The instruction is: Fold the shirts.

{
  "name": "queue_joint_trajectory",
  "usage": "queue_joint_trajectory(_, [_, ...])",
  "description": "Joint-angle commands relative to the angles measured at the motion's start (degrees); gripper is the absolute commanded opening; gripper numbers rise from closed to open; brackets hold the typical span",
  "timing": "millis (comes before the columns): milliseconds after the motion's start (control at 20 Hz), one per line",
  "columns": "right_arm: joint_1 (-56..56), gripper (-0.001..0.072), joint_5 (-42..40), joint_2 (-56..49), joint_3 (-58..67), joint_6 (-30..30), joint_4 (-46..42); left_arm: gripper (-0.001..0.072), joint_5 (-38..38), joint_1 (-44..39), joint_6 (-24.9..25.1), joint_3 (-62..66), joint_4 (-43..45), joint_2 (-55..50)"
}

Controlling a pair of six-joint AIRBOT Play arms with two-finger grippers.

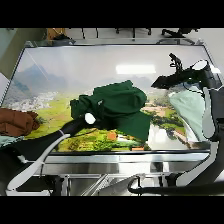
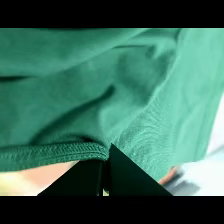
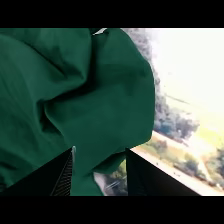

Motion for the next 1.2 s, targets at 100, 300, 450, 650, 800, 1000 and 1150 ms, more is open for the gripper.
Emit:
queue_joint_trajectory(100, [0.00,0.0364,4.85,0.24,-1.64,2.45,0.07,0.0017,-27.21,16.72,-1.62,0.37,24.61,11.54])
queue_joint_trajectory(300, [2.32,0.0364,4.48,1.33,-13.09,2.10,4.57,0.0017,-32.22,28.87,4.74,0.37,25.64,15.30])
queue_joint_trajectory(450, [7.69,0.0364,0.11,1.84,-22.38,-0.28,5.20,0.0017,-31.87,32.89,7.23,0.37,25.62,15.93])
queue_joint_trajectory(650, [16.63,0.0364,-11.47,1.77,-26.34,-1.31,5.25,0.0017,-31.63,36.41,9.20,0.37,25.64,15.93])
queue_joint_trajectory(800, [21.44,0.0364,-18.80,1.77,-26.32,-1.31,6.45,0.0017,-31.43,37.81,9.84,0.37,25.66,15.91])
queue_joint_trajectory(1000, [23.85,0.0361,-23.61,1.77,-26.34,-1.31,7.74,0.0017,-29.90,37.75,10.86,0.37,25.66,15.91])
queue_joint_trajectory(1150, [23.85,0.0017,-23.61,1.77,-26.32,-1.33,11.43,0.0017,-29.51,37.77,11.39,0.37,25.70,15.91])
